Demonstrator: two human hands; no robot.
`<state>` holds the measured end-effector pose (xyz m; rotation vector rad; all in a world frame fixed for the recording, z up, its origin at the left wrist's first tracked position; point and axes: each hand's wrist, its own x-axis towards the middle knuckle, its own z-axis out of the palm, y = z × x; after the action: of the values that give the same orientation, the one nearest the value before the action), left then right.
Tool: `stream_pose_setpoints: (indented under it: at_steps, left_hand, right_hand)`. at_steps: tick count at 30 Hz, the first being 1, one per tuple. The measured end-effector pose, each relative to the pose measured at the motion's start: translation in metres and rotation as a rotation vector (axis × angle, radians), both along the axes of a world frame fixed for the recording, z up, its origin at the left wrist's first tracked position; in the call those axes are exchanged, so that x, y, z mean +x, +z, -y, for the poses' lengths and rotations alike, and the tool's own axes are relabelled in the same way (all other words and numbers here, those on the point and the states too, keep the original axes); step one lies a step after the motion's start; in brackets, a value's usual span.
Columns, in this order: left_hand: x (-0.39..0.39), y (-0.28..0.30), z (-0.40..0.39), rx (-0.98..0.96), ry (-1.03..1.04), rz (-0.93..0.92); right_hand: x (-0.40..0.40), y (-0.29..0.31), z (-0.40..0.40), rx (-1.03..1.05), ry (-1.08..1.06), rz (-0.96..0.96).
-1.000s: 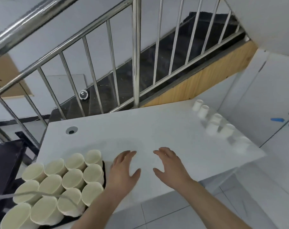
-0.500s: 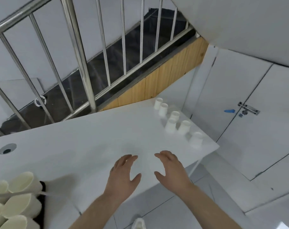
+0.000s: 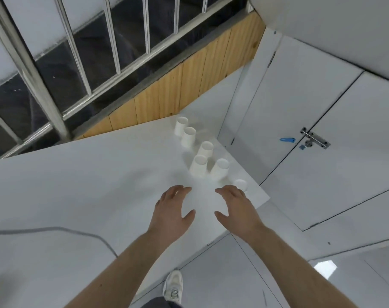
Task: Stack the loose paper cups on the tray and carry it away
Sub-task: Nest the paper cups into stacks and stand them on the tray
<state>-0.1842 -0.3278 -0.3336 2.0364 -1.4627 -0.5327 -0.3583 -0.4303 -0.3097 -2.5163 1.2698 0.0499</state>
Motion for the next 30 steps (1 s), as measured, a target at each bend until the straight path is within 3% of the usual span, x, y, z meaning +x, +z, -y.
stream_pose_setpoints:
  at_steps: [14,24,27,30]
  left_hand:
    - [-0.01,-0.017,0.075,0.098,-0.007,0.009]
    - [-0.024,-0.03,0.09,0.119,0.062,-0.057]
    - [-0.029,-0.029,0.096,0.092,0.1,-0.162]
    - [-0.033,-0.024,0.103,0.068,0.179,-0.363]
  right_hand:
    - [-0.014,-0.048,0.119,0.082,-0.108,-0.252]
    - [-0.019,-0.066,0.142,0.15,-0.065,-0.197]
    - [-0.015,-0.056,0.145,0.152,-0.069,-0.052]
    - [-0.001,-0.034,0.141,0.377,-0.273,0.366]
